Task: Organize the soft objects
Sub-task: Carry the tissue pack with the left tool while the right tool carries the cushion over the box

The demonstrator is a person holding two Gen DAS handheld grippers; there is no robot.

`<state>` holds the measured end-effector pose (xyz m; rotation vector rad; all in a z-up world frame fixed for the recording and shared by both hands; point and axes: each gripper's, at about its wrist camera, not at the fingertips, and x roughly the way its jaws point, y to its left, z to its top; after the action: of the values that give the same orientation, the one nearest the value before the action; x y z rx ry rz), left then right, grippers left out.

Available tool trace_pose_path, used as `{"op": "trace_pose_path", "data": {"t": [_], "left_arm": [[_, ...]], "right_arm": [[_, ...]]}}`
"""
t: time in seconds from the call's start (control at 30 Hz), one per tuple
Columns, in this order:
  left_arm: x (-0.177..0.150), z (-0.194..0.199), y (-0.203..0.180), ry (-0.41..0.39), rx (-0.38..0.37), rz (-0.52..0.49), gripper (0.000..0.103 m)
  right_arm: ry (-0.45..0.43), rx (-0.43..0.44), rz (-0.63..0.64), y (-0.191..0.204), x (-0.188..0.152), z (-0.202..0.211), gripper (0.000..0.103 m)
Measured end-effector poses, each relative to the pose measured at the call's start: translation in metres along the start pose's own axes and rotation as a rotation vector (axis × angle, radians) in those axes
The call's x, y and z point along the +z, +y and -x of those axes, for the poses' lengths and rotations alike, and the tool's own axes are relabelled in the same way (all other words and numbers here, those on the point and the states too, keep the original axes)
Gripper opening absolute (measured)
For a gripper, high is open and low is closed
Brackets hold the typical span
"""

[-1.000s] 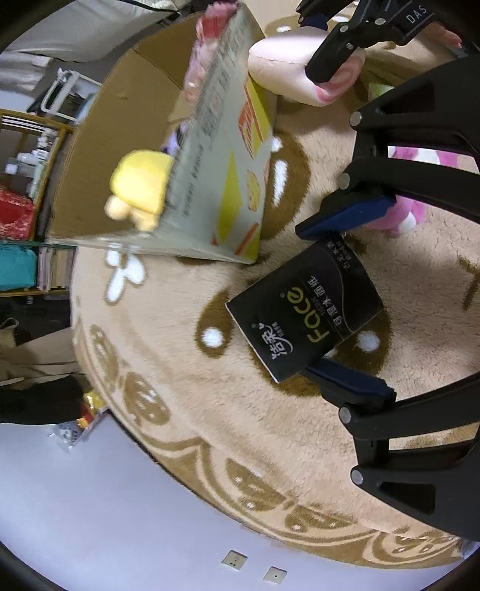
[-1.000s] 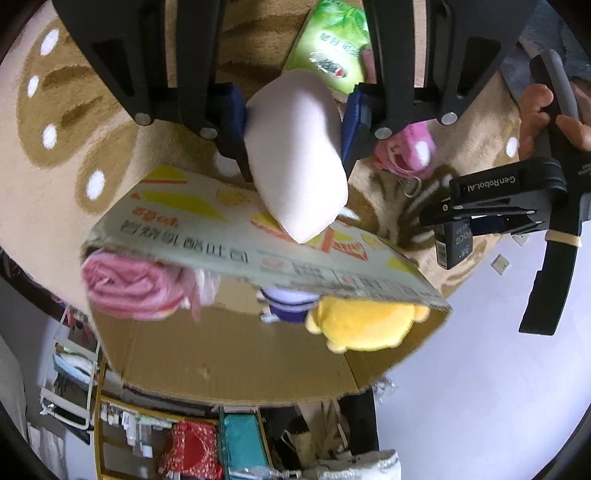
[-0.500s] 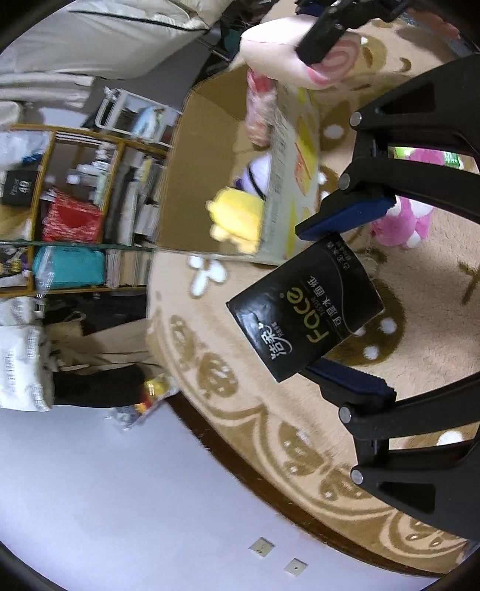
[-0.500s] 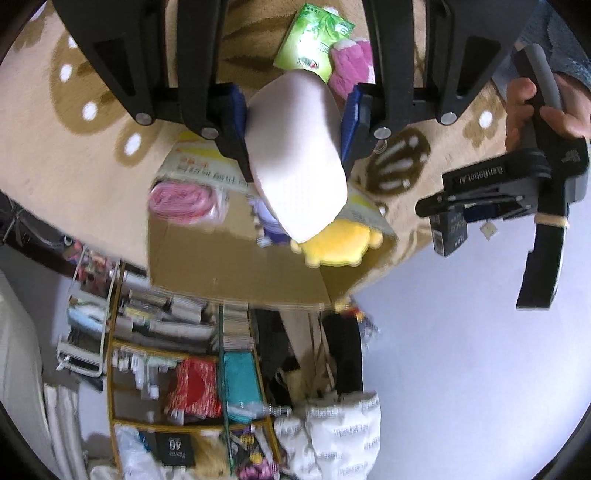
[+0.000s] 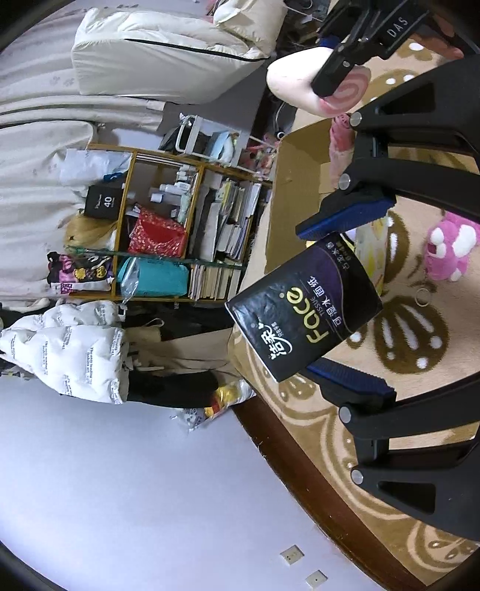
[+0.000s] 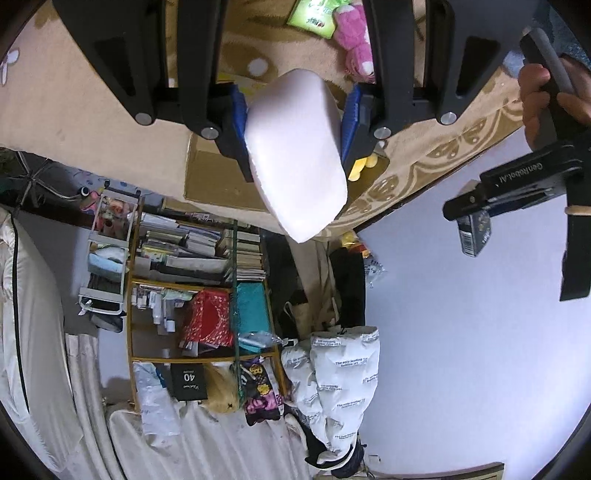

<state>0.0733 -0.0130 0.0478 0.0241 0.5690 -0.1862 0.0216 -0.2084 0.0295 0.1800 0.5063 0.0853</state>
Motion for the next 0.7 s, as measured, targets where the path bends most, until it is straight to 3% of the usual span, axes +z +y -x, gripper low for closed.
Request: {"op": "trace_pose_path", "data": {"t": [0.7], "left_arm": [[0.019,-0.033,-0.031,-0.081,-0.062,-0.086,0.065]], "right_arm": [[-0.018,-0.001,-0.051,-0.031,0.012,-0.048,0.045]]}}
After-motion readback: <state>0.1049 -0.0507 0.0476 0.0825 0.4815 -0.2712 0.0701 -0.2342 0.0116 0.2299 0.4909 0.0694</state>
